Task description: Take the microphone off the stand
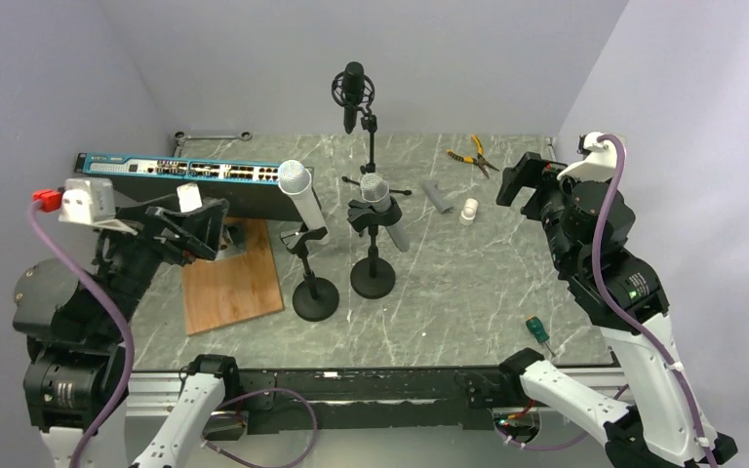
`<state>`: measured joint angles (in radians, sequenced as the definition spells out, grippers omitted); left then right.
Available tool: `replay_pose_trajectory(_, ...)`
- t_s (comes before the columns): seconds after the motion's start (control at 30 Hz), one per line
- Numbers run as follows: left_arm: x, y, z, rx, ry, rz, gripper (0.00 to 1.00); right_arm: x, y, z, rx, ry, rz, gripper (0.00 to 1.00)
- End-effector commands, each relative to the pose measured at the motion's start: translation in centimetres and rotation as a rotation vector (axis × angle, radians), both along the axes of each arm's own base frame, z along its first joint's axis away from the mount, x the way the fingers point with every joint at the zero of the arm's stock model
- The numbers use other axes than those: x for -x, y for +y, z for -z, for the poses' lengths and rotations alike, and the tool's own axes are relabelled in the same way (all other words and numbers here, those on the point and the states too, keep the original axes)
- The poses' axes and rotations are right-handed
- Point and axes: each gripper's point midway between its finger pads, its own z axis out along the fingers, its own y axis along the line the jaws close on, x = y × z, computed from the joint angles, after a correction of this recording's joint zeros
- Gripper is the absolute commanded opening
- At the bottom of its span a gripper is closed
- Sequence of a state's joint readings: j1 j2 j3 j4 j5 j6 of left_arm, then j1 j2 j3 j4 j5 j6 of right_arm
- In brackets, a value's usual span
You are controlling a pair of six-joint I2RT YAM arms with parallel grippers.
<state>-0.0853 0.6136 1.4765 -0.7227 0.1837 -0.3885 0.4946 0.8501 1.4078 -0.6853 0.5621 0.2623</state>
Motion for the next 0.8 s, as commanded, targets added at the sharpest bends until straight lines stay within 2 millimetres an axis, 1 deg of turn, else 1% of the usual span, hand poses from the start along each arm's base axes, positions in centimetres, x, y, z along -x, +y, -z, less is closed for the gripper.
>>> replay_pose_trajectory(0.0, -0.9, -2.4, 1.7, 0.005, 0.063, 0.136, 0.99, 0.3, 0.3, 0.5, -0.02, 0.013, -0.015, 1.0)
replay_pose_trajectory(0.1, -1.5, -3.5, 3.6, -0.002, 0.115, 0.203, 0.99, 0.2, 0.7, 2.2, -0.015, 0.057, -0.028, 1.0)
replay_pose_trajectory(0.17, -1.8, -3.9, 5.0, -0.006, 0.151, 0.229, 0.99, 0.2, 1.4, 3.8, -0.015, 0.098, -0.059, 1.0)
replay_pose_trajectory(0.27, -2.1, -4.2, 7.2, -0.009, 0.196, 0.244, 0.99, 0.0, 2.1, 6.5, -0.018, 0.181, -0.07, 1.0)
replay_pose_trajectory(0.37, -2.0, -4.3, 8.7, -0.009, 0.216, 0.25, 0.99, 0.2, 2.8, 8.9, -0.047, 0.249, -0.085, 1.0)
replay_pose_trajectory(0.47, -1.6, -4.5, 10.1, -0.007, 0.242, 0.263, 0.99, 0.7, 4.7, 10.4, -0.07, 0.3, -0.187, 1.0)
replay_pose_trajectory(0.53, -1.2, -4.9, 10.9, 0.002, 0.247, 0.295, 0.99, 0.9, 6.0, 11.5, -0.076, 0.343, -0.253, 1.0)
replay_pose_trajectory(0.6, -0.9, -5.7, 11.7, 0.013, 0.246, 0.35, 0.99, 1.3, 8.3, 12.6, -0.044, 0.376, -0.402, 1.0)
replay_pose_trajectory(0.63, -0.6, -6.1, 12.0, 0.016, 0.243, 0.378, 1.0, 1.8, 9.9, 13.1, -0.022, 0.395, -0.515, 1.0)
replay_pose_trajectory(0.67, -0.3, -6.5, 12.2, 0.02, 0.237, 0.402, 0.99, 2.1, 10.9, 13.5, -0.016, 0.407, -0.581, 1.0)
replay_pose_trajectory(0.73, 0.3, -7.1, 12.3, 0.019, 0.225, 0.45, 0.99, 2.5, 12.5, 13.8, -0.027, 0.426, -0.679, 1.0)
replay_pose_trajectory(0.77, 0.7, -7.2, 12.3, 0.014, 0.216, 0.467, 0.99, 2.7, 13.5, 13.7, -0.04, 0.425, -0.732, 1.0)
